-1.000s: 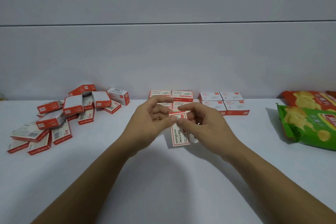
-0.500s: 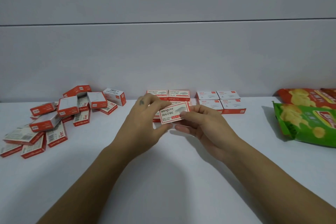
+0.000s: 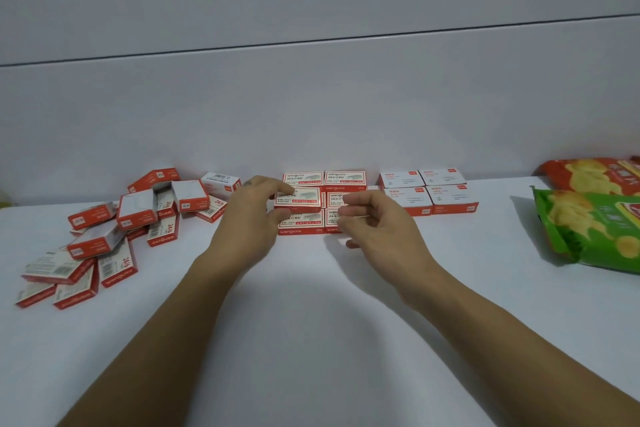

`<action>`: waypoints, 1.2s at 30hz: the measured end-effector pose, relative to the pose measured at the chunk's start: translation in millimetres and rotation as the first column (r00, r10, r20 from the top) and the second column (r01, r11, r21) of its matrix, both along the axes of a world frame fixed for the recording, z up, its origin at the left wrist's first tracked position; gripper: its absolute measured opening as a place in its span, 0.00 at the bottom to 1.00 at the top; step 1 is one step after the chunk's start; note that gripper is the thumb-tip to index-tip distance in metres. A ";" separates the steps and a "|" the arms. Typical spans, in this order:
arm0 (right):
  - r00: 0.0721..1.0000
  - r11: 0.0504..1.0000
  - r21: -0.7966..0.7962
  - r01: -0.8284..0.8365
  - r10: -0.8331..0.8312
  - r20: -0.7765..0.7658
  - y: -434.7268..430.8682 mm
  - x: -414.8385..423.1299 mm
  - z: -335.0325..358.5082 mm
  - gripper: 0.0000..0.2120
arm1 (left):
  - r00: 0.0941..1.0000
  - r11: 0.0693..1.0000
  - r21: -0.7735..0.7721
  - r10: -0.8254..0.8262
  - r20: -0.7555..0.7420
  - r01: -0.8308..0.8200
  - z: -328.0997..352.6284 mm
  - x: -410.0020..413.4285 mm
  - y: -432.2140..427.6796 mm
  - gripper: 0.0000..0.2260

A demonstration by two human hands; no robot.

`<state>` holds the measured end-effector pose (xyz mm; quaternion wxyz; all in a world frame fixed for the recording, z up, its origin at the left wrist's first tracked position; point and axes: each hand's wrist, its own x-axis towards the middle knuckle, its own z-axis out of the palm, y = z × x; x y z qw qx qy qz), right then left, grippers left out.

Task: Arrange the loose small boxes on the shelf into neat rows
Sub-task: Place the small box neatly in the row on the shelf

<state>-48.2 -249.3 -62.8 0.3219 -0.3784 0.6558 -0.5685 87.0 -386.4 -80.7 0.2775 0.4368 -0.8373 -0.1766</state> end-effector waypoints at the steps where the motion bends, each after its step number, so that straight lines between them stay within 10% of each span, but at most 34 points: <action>1: 1.000 1.000 -0.008 -0.001 0.001 -0.022 0.5 -0.7 0.3 0.10 | 1.000 1.000 0.000 -0.005 0.020 0.005 -1.0 -2.7 -1.6 0.12; 10: 0.927 0.999 -0.053 0.005 -0.024 -0.375 3.4 -8.6 -3.1 0.12 | 0.949 0.974 -0.226 0.047 0.310 0.025 6.2 -14.5 -6.5 0.14; 16: 0.605 0.999 -0.004 0.032 -0.023 -0.796 1.3 -14.0 -9.2 0.21 | 0.976 0.975 -0.220 0.037 0.214 0.011 1.9 -21.8 1.6 0.11; 36: 0.416 0.982 0.177 -0.059 0.186 -0.890 -30.7 -5.1 0.9 0.31 | 0.926 0.971 -0.237 0.082 0.368 0.008 33.4 40.0 2.3 0.20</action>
